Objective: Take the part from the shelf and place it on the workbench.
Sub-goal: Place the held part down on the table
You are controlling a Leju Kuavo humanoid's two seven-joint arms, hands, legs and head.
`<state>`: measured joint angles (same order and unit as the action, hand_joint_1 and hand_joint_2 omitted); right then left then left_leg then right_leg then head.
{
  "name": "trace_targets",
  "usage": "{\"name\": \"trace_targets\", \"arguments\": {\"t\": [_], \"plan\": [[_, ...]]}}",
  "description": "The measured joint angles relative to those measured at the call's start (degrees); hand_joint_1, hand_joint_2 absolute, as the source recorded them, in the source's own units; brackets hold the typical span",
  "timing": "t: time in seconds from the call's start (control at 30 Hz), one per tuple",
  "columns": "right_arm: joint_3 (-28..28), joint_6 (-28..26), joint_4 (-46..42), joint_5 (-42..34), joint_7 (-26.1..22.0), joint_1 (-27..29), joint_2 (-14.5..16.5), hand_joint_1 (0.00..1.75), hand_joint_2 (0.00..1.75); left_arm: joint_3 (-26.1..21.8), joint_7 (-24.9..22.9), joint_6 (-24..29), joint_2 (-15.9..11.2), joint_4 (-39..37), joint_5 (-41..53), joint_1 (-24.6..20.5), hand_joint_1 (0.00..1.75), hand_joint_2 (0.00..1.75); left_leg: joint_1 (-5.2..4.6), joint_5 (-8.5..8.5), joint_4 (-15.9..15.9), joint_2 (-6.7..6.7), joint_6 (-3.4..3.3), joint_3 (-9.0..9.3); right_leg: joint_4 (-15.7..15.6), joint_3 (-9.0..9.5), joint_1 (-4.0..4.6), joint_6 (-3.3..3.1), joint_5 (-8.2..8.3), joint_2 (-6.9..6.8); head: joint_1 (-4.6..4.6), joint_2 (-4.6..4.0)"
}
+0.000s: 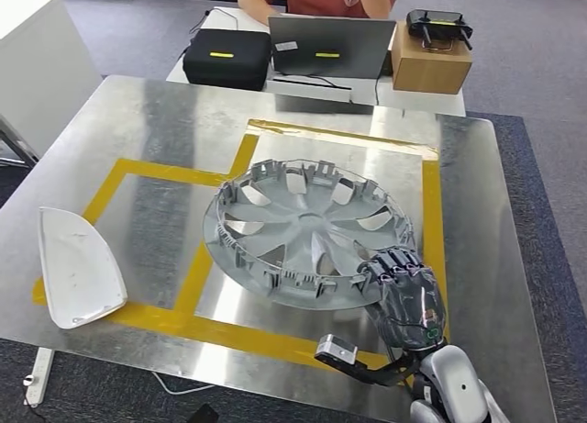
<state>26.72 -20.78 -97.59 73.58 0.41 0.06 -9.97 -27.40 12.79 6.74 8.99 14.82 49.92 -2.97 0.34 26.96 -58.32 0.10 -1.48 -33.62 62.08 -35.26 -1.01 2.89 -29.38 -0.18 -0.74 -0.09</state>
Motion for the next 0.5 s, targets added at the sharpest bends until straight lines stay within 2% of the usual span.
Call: {"name": "trace_targets", "arguments": {"t": [0.03, 0.07, 0.13, 0.2, 0.4, 0.5], "plan": [[0.17, 0.02, -0.02, -0.03, 0.07, -0.10, -0.03, 1.75, 1.75, -0.02, 0.02, -0.03, -0.01, 0.00, 0.00, 0.01, 0.00, 1.75, -0.11, 0.10, -0.22, -0.01, 0.30, -0.10, -2.57, 1.43, 0.02, -0.24, 0.62, -0.12, 0.03, 0.00], [0.33, 0.03, -0.03, -0.14, 0.15, -0.14, -0.05, 1.75, 1.75, -0.04, 0.04, -0.06, -0.04, -0.01, 0.00, 0.04, 0.00, 1.75, -0.25, 0.21, -0.44, -0.01, 0.51, -0.21, -3.78, 2.12, 0.05, -0.46, 0.64, -0.17, 0.09, 0.00], [0.56, 0.10, -0.07, -0.48, 0.34, -0.14, -0.08, 1.75, 1.75, -0.12, 0.11, -0.08, -0.13, -0.04, 0.01, 0.12, 0.00, 1.75, -0.40, 0.17, -0.59, -0.01, 0.13, -0.29, -3.95, 2.24, 0.09, -0.79, 0.71, 0.01, 0.25, 0.00], [0.71, 0.24, -0.04, -0.75, 0.52, -0.14, -0.12, 1.75, 1.75, -0.17, 0.14, -0.11, -0.17, -0.09, 0.05, 0.14, 0.00, 1.75, -0.38, 0.05, -0.45, 0.00, -0.40, -0.19, -3.97, 2.25, 0.19, -0.84, 0.74, 0.06, 0.30, 0.00], [1.16, 1.00, 0.74, -0.39, 0.80, -1.14, -0.15, 1.75, 1.75, -0.21, 0.13, -0.36, -0.19, -0.34, 0.46, 0.10, 0.00, 1.75, -0.22, -0.29, 0.18, 0.00, 0.35, 0.05, -3.94, 2.24, 0.43, -1.45, 0.67, 0.05, 0.29, 0.00], [2.19, 1.28, 1.54, 0.49, 0.72, -1.70, -0.14, 1.75, 1.75, -0.21, 0.04, -0.54, -0.16, -0.43, 0.71, 0.07, 0.00, 1.75, -0.13, -0.33, 0.26, 0.00, 0.96, 0.05, -3.91, 2.23, 0.48, -1.51, 0.67, 0.04, 0.27, 0.00]]}}
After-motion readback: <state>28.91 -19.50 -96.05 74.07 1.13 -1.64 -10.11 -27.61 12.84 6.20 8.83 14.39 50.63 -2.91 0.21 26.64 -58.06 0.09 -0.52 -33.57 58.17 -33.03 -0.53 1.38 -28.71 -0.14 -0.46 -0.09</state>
